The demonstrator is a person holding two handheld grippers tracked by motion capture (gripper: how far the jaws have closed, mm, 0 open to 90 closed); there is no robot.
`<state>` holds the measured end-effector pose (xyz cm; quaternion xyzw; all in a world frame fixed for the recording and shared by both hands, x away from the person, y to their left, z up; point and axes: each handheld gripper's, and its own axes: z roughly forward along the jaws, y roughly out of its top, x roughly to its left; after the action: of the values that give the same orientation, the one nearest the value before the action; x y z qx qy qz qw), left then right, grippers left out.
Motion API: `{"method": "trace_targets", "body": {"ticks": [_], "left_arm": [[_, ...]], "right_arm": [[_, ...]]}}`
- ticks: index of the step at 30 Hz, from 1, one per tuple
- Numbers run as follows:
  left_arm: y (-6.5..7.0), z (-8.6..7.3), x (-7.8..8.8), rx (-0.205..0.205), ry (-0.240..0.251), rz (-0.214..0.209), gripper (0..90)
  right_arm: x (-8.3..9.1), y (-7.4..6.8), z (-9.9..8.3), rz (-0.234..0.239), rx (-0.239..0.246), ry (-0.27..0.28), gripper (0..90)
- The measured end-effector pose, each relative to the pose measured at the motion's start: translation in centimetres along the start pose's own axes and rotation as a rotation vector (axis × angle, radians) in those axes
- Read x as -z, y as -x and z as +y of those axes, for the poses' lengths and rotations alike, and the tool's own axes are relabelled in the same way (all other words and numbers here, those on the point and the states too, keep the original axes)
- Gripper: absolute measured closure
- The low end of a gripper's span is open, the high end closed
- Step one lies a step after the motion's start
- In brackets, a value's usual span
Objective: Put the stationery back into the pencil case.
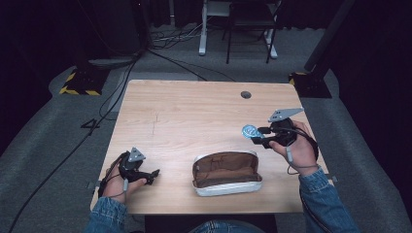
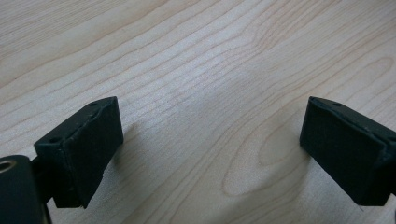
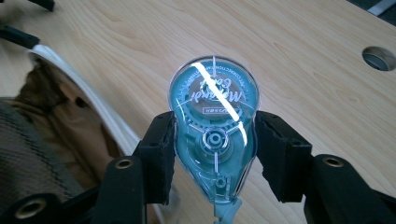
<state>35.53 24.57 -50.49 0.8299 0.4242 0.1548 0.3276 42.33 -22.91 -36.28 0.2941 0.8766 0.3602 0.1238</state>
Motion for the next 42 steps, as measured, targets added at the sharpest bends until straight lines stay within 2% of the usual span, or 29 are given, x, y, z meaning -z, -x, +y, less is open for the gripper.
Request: {"method": "trace_targets", "body": {"ticks": [10, 21, 41, 42], "left_arm": [[0.0, 0.0, -0.1, 0.000, 0.002, 0.002, 5.7], [0.0, 0.2, -0.2, -0.002, -0.006, -0.003, 4.5], [0.0, 0.2, -0.3, -0.001, -0.006, 0.000, 3.3], [0.0, 0.2, -0.3, -0.002, -0.006, -0.001, 3.3]], "right_arm": [[0.6, -2.5, 0.9, 0.055, 0.039, -0.012, 50.4], [0.2, -5.2, 1.5, 0.117, 0.091, -0.055, 50.4], [-1.8, -8.3, 1.6, 0.212, 0.151, -0.156, 50.4], [-1.9, -8.3, 1.6, 0.214, 0.166, -0.159, 50.3]]}}
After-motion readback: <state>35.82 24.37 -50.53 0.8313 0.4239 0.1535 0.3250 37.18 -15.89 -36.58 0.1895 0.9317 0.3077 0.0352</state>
